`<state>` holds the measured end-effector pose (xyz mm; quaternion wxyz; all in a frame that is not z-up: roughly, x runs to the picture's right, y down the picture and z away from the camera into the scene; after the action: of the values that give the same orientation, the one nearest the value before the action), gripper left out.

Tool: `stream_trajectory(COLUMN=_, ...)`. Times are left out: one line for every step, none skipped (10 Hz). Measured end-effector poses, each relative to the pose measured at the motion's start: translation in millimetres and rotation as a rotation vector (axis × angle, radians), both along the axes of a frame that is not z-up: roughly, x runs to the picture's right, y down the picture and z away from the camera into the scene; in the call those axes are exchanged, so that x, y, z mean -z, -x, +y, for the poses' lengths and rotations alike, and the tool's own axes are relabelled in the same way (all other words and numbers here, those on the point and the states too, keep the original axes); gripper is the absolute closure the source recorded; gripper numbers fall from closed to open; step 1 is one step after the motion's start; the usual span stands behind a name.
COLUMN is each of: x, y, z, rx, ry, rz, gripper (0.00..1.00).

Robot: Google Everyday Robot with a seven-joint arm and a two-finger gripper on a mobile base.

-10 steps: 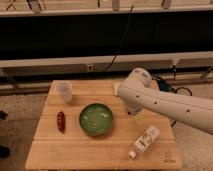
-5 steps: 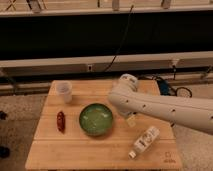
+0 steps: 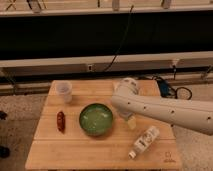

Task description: Drag the ceramic bowl in a circle

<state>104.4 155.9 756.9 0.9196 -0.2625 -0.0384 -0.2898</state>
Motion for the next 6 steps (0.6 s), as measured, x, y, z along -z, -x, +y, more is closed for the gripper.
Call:
stream_trajectory(x=-2.7, y=1.2, z=1.3, rx=0.008, ry=0.005, rz=-0.009, gripper=0.20)
stream_trajectory(x=-5.4, y=1.9, z=3.1, rx=0.012, ry=0.007, rz=-0.016, gripper=0.20)
stream_trajectory(x=-8.6, y=3.7, z=4.2, rx=0.016, ry=0.006, rz=-0.027, gripper=0.20)
stream_trajectory(x=-11.6, y=5.0, z=5.3, rx=0.018, ry=0.006, rz=-0.034, gripper=0.20)
stream_trajectory(x=-15.1, y=5.6, z=6.9, rx=0.021, ry=0.006, rz=-0.039, gripper=0.20)
stream_trajectory(x=-18.5, y=7.0, z=8.4, rx=0.024, ry=0.007, rz=-0.048, gripper=0.20)
